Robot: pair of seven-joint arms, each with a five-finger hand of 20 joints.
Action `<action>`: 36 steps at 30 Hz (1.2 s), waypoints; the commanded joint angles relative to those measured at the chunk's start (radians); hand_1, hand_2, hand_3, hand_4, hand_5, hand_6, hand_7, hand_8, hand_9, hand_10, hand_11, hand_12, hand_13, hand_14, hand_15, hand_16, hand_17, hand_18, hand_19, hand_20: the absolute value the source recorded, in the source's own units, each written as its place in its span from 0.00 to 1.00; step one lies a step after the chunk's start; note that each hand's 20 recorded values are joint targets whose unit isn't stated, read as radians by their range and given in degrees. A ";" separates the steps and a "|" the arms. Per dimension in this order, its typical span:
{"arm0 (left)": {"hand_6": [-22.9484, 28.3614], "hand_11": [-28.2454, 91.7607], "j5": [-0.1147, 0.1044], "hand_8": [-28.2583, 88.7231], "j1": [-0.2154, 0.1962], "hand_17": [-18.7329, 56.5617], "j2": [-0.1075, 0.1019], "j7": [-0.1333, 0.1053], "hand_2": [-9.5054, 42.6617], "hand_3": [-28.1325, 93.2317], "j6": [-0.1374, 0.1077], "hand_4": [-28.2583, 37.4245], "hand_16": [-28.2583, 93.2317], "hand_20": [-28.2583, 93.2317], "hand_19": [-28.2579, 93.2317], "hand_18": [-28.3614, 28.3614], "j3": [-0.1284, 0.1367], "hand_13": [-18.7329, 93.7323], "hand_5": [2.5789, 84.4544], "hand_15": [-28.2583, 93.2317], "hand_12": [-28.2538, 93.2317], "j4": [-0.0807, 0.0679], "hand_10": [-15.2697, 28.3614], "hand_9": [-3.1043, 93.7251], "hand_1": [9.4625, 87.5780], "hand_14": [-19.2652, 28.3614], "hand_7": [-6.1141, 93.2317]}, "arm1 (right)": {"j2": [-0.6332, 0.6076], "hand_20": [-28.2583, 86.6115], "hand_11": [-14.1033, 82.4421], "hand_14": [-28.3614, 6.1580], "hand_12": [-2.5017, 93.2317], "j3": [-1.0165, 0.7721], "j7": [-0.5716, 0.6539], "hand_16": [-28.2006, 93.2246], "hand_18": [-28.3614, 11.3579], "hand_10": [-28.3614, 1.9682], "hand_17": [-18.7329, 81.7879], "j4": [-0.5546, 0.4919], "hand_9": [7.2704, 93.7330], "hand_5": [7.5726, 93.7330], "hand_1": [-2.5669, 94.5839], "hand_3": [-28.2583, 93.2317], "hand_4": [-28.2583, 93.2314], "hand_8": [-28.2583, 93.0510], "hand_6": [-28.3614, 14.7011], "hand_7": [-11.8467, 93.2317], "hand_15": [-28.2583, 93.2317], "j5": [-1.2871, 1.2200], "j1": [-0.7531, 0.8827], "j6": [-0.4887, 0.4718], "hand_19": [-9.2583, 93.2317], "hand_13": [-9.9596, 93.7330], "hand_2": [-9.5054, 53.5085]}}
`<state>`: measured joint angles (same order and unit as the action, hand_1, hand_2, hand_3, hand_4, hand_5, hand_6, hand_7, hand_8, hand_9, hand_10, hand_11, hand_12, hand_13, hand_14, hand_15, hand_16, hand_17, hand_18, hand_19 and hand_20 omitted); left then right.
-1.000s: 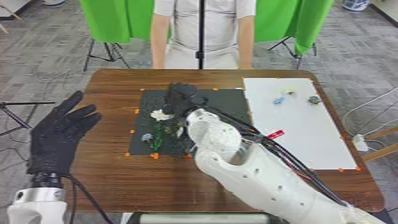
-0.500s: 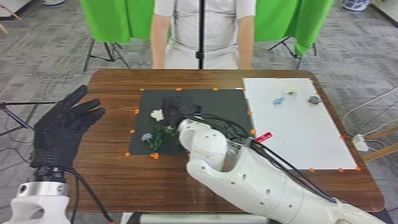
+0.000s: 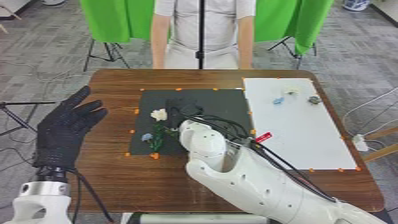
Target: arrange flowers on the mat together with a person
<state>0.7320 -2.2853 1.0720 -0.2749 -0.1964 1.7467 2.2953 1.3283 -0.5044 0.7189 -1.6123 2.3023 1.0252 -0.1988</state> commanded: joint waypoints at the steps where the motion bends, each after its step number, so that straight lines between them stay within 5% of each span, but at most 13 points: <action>1: 0.66 0.45 0.003 0.19 -0.006 0.22 0.013 0.019 0.33 0.85 0.008 0.10 0.18 0.32 0.74 0.99 -0.004 0.45 0.48 0.66 0.34 -0.008 0.84 0.46 0.19 0.99 0.13 | 0.009 0.35 0.50 0.52 0.22 0.010 0.009 0.35 0.17 0.53 0.42 -0.021 0.83 0.70 0.47 0.80 0.00 0.12 0.70 0.27 0.69 0.031 -0.014 0.000 0.79 0.78 0.00; 6: 0.66 0.45 0.002 0.19 0.001 0.22 0.011 0.013 0.33 0.85 0.012 0.10 0.18 0.32 0.74 0.99 -0.009 0.45 0.48 0.66 0.34 -0.008 0.84 0.46 0.19 0.99 0.13 | 0.020 0.34 0.50 0.51 0.22 -0.001 0.022 0.36 0.16 0.51 0.42 -0.021 0.82 0.69 0.46 0.79 0.00 0.11 0.69 0.27 0.69 0.059 -0.013 -0.080 0.79 0.78 0.00; 22: 0.66 0.45 0.000 0.19 -0.031 0.23 0.013 0.005 0.33 0.85 -0.004 0.11 0.18 0.29 0.75 1.00 0.001 0.45 0.47 0.66 0.34 0.006 0.84 0.46 0.19 0.99 0.13 | 0.001 0.35 0.47 0.44 0.21 -0.052 -0.002 0.35 0.05 0.45 0.38 -0.109 0.79 0.64 0.43 0.77 0.01 0.12 0.64 0.25 0.70 0.073 0.011 -0.027 0.77 0.75 0.00; 29: 0.66 0.45 0.010 0.19 -0.046 0.22 0.023 0.002 0.33 0.84 -0.014 0.11 0.18 0.28 0.75 1.00 0.002 0.45 0.47 0.66 0.34 0.014 0.84 0.46 0.19 0.99 0.13 | -0.028 0.36 0.47 0.44 0.21 -0.323 -0.097 0.34 0.07 0.44 0.39 -0.300 0.78 0.64 0.42 0.77 0.02 0.12 0.64 0.25 0.70 -0.198 0.168 0.031 0.77 0.74 0.00; 36: 0.65 0.45 0.023 0.19 -0.040 0.22 0.029 0.009 0.33 0.84 -0.009 0.10 0.18 0.28 0.76 1.00 -0.005 0.45 0.47 0.66 0.34 0.015 0.84 0.46 0.19 0.99 0.13 | -0.099 0.35 0.41 0.35 0.19 -0.698 -0.167 0.32 0.12 0.39 0.34 -0.501 0.68 0.60 0.35 0.78 0.03 0.11 0.62 0.26 0.68 -0.711 0.452 0.062 0.74 0.66 0.11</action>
<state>0.7360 -2.3164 1.0860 -0.2734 -0.2000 1.7460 2.3054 1.3197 -0.9119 0.5977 -1.9768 1.9567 1.2384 -0.1785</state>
